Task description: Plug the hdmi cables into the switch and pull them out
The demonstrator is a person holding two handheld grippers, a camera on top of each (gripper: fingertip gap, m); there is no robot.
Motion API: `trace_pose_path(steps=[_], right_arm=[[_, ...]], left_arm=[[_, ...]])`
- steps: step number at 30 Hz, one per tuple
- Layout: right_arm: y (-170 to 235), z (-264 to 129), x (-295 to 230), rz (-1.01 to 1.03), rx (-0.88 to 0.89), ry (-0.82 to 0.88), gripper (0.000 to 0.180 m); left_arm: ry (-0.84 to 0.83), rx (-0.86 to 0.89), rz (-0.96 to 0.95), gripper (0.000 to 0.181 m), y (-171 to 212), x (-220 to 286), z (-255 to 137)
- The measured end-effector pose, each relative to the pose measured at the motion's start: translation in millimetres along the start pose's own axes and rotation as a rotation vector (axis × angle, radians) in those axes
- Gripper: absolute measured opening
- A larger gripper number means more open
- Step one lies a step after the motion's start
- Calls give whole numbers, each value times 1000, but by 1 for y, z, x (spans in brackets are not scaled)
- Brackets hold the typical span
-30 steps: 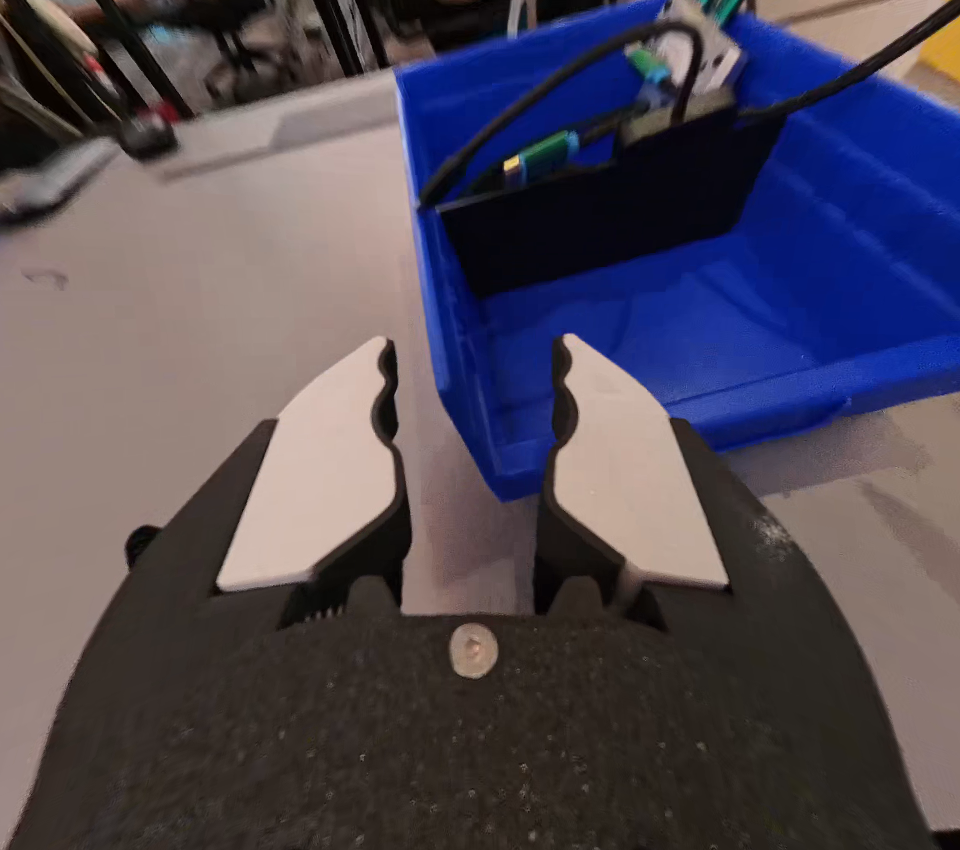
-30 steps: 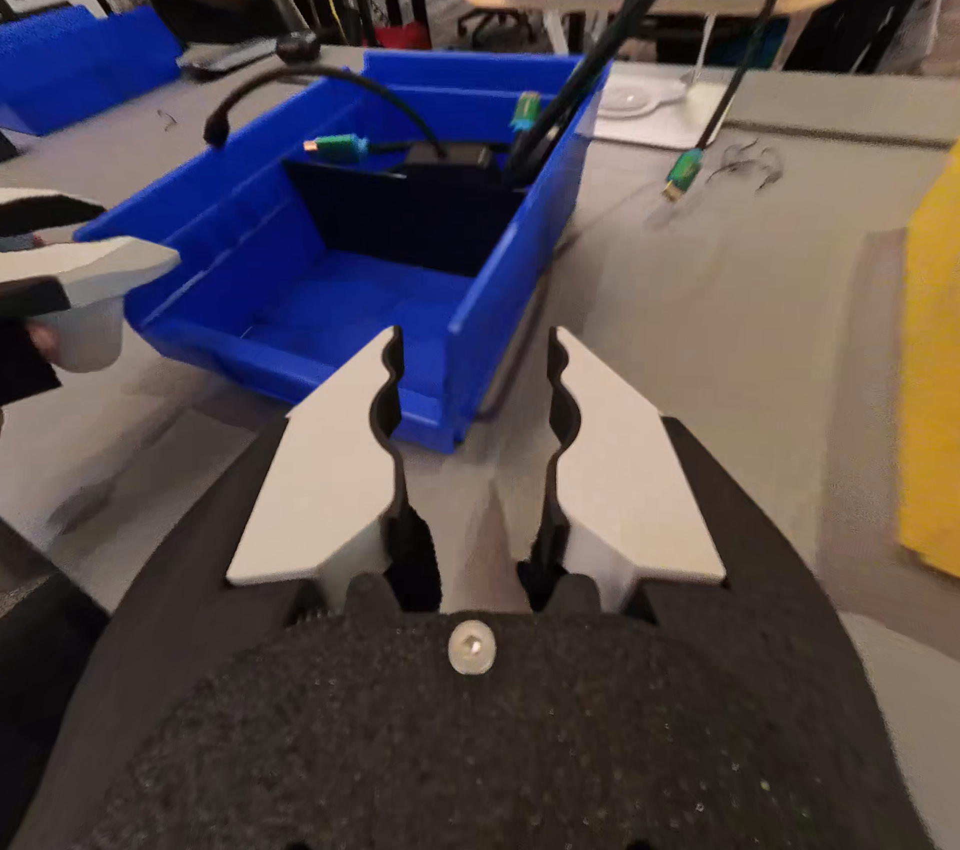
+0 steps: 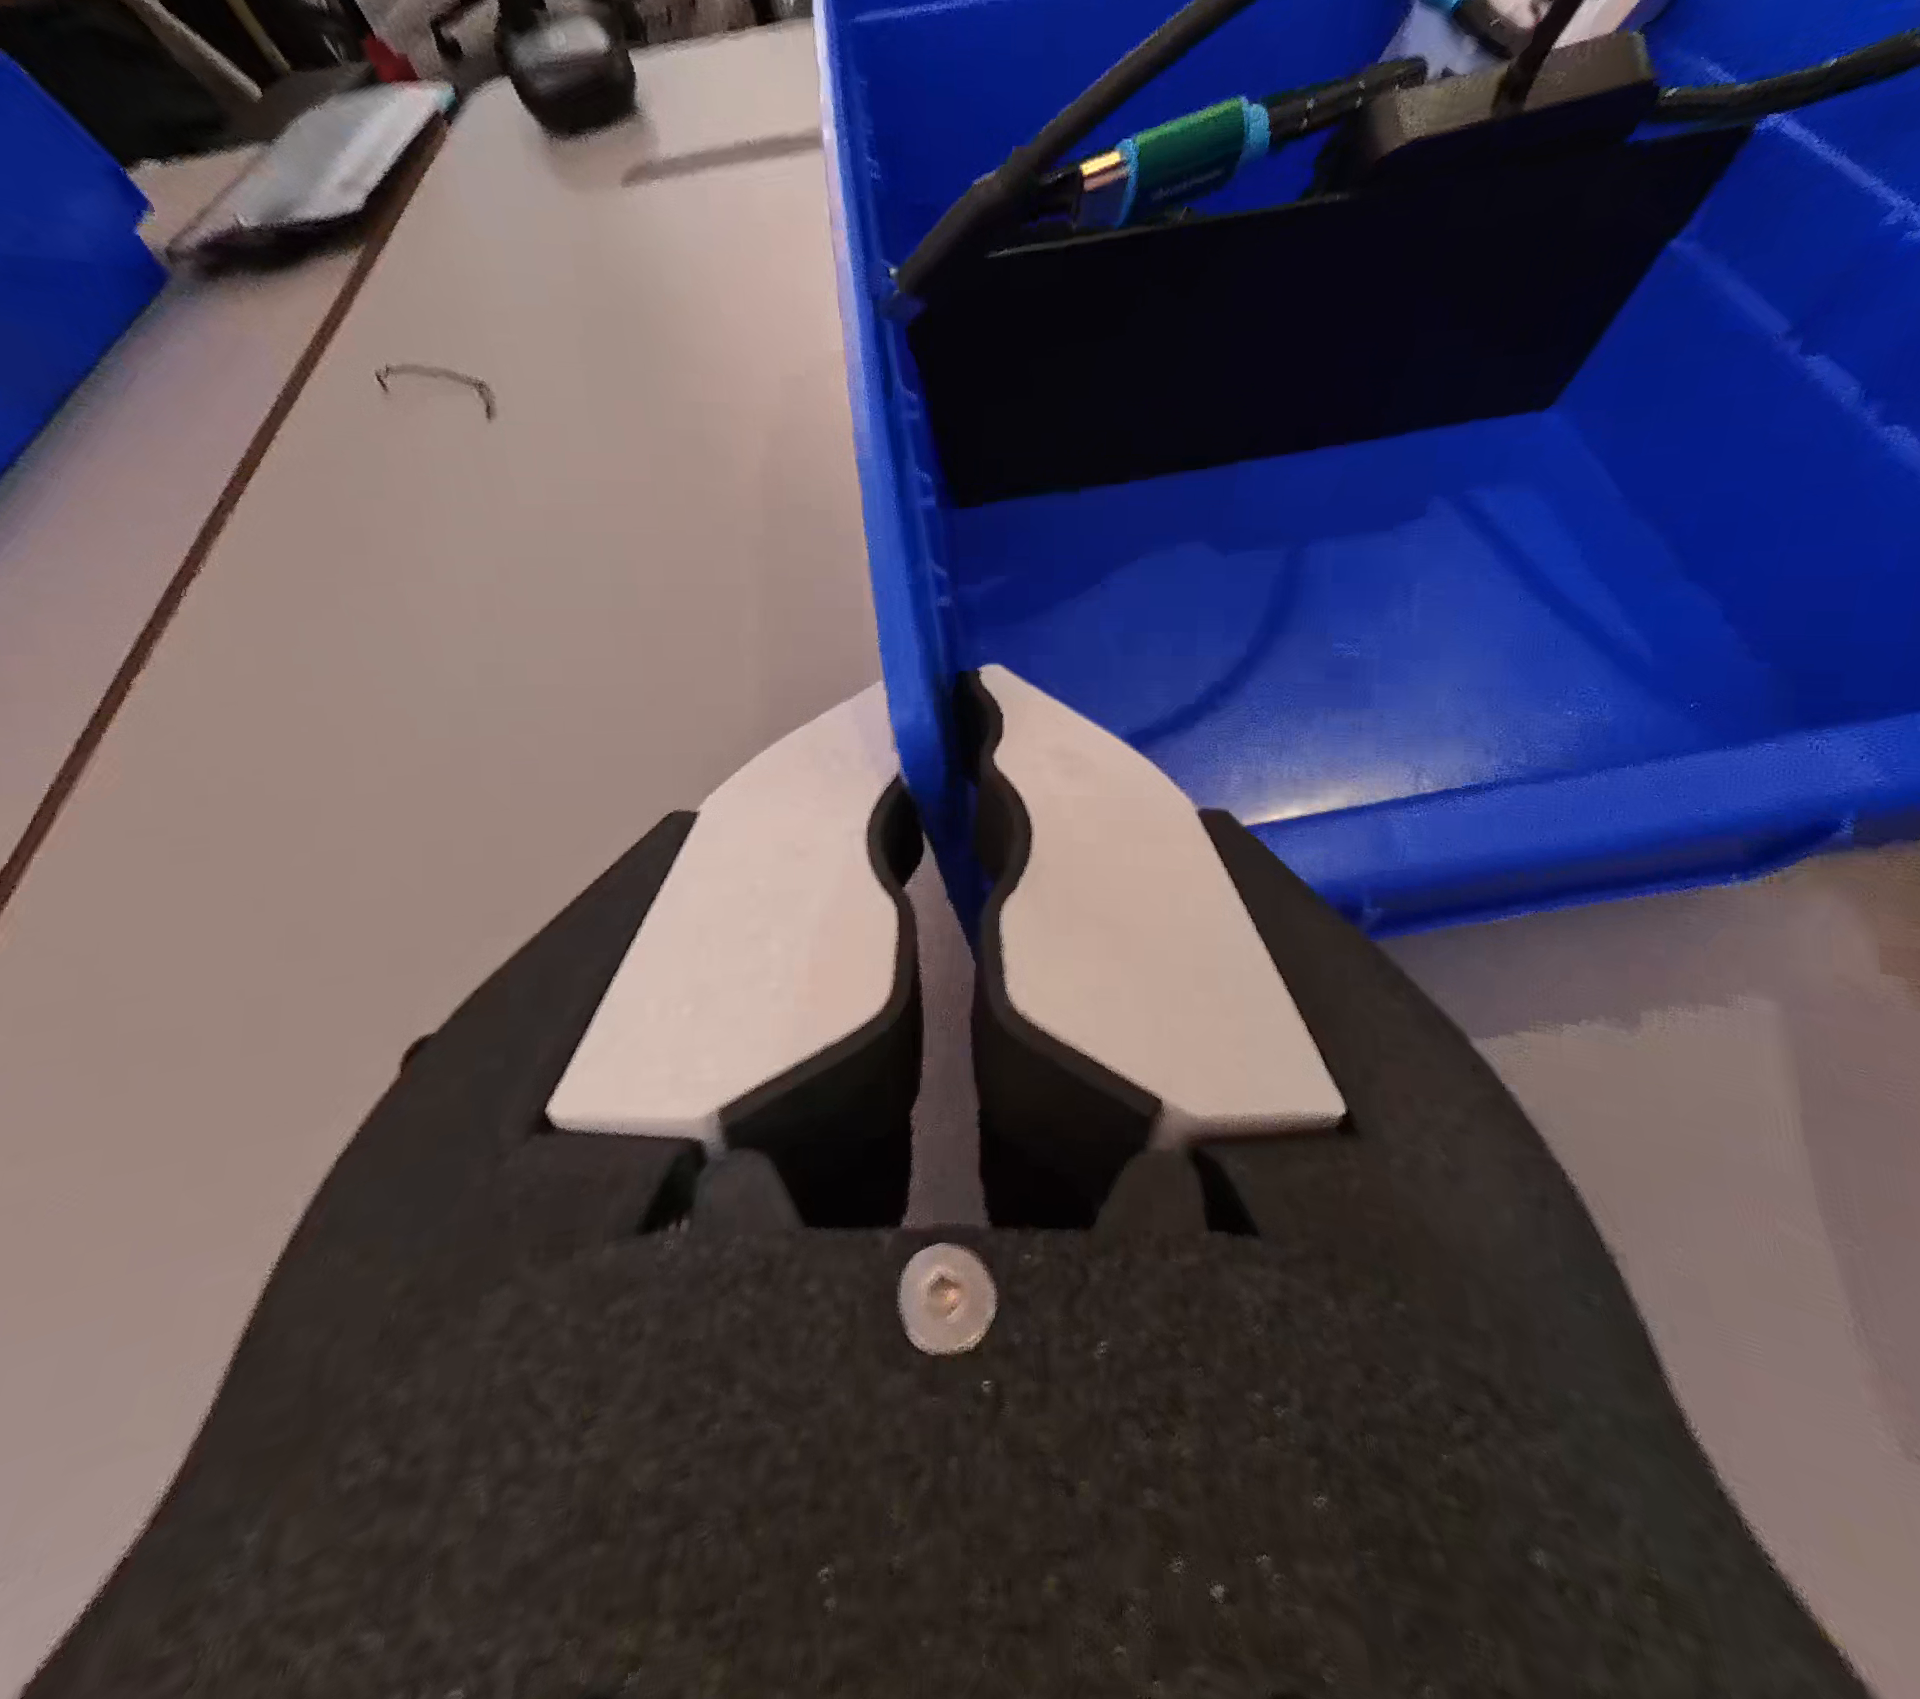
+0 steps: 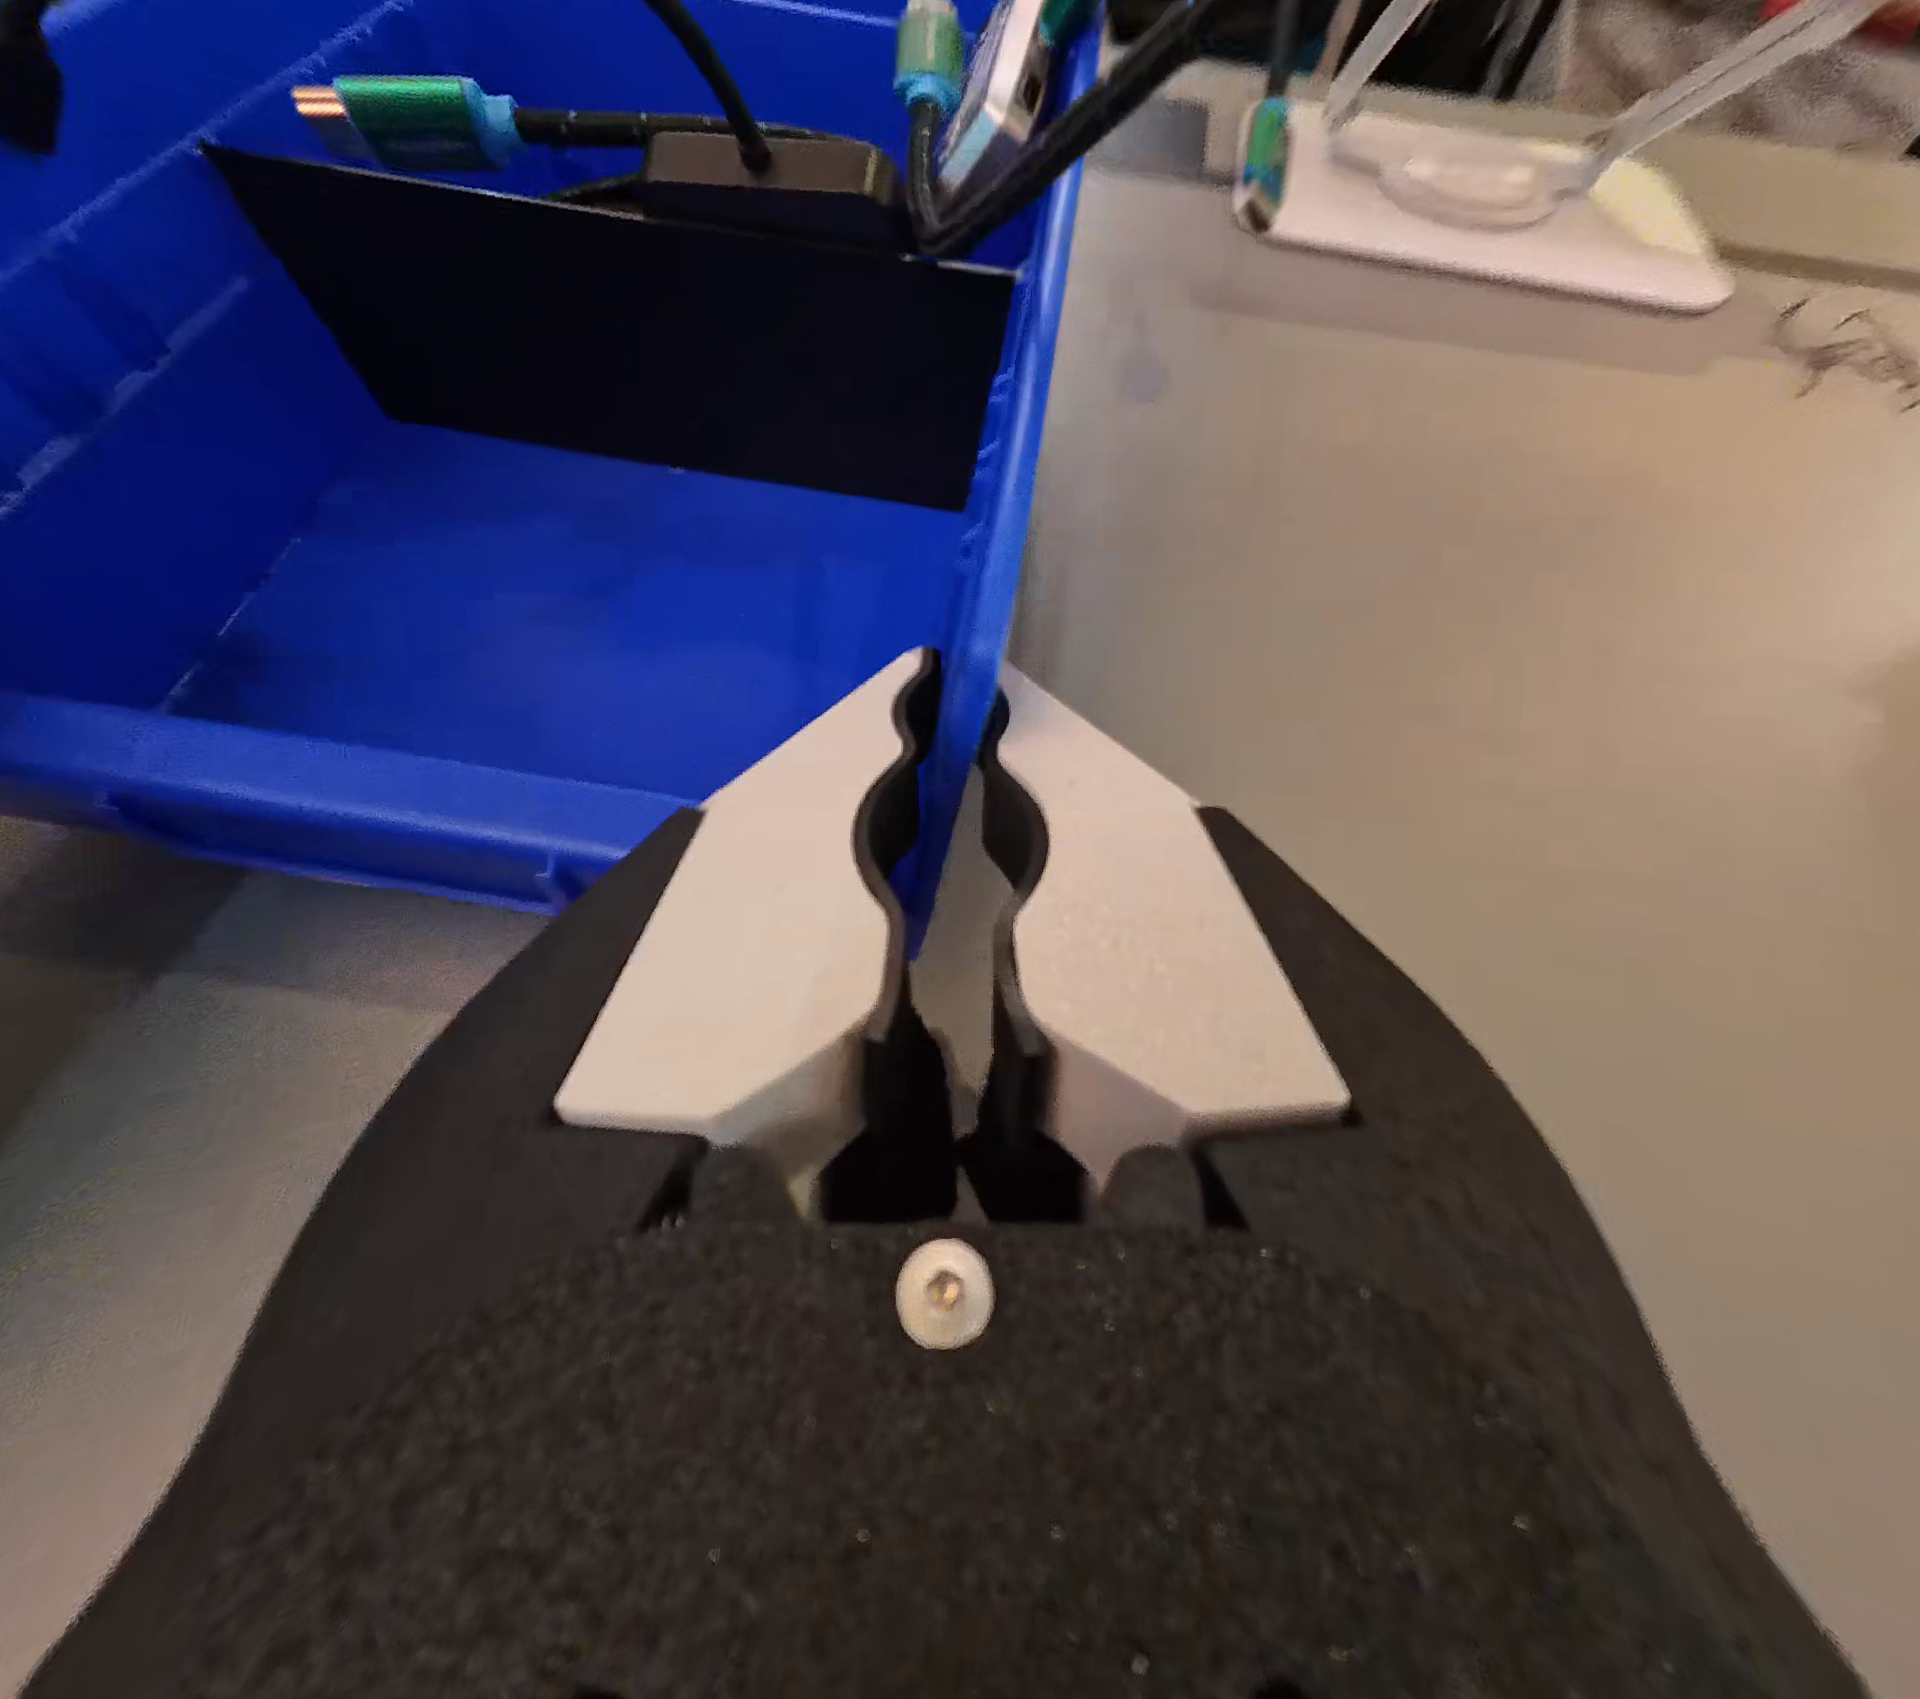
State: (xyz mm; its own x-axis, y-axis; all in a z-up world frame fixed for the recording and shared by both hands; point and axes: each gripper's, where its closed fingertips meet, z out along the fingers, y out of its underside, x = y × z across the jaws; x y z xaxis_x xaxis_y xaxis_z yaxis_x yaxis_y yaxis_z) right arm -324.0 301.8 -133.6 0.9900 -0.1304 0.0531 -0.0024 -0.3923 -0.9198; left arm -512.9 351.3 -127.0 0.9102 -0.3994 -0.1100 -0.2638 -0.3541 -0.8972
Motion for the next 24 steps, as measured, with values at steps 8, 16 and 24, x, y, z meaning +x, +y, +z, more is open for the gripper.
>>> trace_pose_path(steps=[8,16,24], right_arm=[[-3,-15,-15,8,-35,-252,13],[-12,-117,33,-181,102,-667,36],[43,-128,247,182,14,-531,36]], left_arm=[[-56,26,-43,10,-1,-15,2],[-130,85,-64,35,-15,-18,-14],[-206,270,12,38,-53,27,-70]])
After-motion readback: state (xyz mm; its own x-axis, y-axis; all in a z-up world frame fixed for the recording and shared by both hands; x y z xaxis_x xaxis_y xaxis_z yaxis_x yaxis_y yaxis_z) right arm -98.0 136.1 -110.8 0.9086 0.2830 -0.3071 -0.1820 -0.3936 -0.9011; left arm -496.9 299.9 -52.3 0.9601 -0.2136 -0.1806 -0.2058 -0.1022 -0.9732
